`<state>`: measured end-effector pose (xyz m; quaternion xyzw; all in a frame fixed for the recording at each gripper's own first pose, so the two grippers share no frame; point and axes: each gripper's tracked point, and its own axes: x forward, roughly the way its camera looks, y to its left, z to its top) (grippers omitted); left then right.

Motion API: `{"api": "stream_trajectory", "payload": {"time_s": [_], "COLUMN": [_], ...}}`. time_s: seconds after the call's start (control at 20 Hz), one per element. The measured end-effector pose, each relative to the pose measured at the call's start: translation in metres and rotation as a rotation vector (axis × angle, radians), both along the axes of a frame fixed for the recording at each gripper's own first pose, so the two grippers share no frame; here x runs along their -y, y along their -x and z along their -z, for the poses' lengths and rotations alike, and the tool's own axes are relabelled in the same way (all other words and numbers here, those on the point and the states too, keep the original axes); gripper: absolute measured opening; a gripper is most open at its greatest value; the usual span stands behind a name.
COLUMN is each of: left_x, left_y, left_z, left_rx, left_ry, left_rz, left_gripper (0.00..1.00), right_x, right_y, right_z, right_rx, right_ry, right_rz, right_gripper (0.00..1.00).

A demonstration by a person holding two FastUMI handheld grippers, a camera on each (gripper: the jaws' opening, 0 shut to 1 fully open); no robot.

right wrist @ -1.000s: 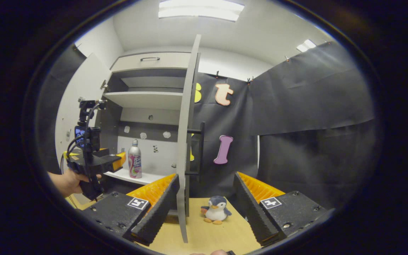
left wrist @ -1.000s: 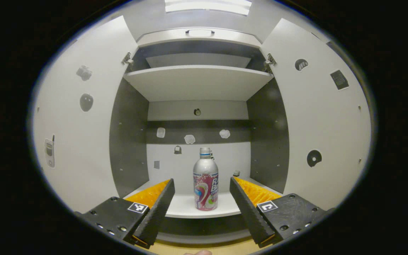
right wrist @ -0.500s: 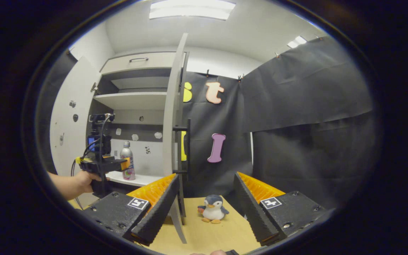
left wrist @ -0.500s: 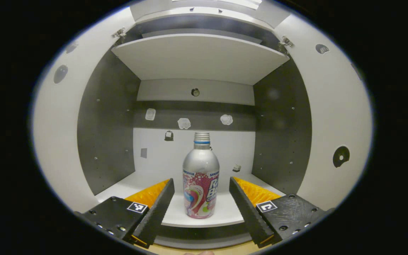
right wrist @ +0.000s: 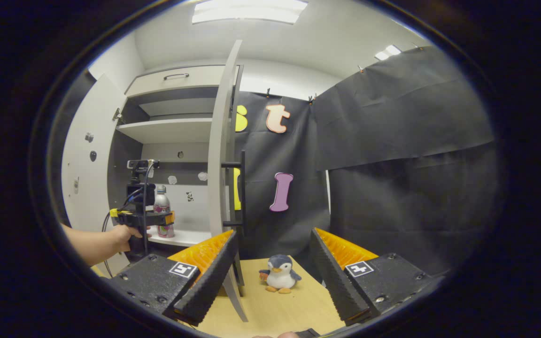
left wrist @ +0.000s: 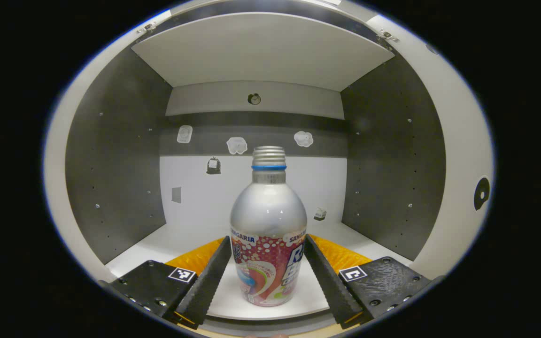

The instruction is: Grasp the bottle in the cabinet with the left hand and place it on the coaster, then close the right door with the right hand and the left door with the left hand.

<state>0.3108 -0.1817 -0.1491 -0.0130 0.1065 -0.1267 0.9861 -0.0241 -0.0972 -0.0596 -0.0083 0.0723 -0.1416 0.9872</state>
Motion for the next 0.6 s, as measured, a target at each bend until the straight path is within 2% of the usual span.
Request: {"api": "stream_trajectory", "payload": {"time_s": [0.2,0.35,0.45,0.5,0.55,0.6], "left_x": [-0.001,0.001,0.006,0.008,0.006,0.003], "left_y": [-0.012,-0.015,-0.01,-0.009,-0.009,-0.007], "left_z": [0.013,0.005,0.004,0.002,0.0,-0.002], "left_rx": [-0.062,-0.031,-0.04,-0.037,-0.035,-0.028], "left_ry": [0.024,0.03,0.034,0.041,0.042,0.036], "left_rz": [-0.007,0.0,0.037,0.046,0.048,0.044], "left_gripper": [0.95,0.97,0.83,0.85,0.81,0.84], "right_x": [0.005,0.003,0.003,0.002,0.001,0.0], "right_y": [0.001,0.002,0.002,0.002,0.001,0.0], "right_z": [0.002,0.006,0.008,0.01,0.009,0.01], "right_rx": [-0.006,-0.018,-0.026,-0.028,-0.026,-0.026], "right_ry": [0.0,-0.005,-0.003,-0.005,-0.012,-0.019], "right_rz": [0.022,0.019,0.014,0.014,0.011,0.006], "right_gripper": [1.0,1.0,1.0,1.0,1.0,0.99]}}
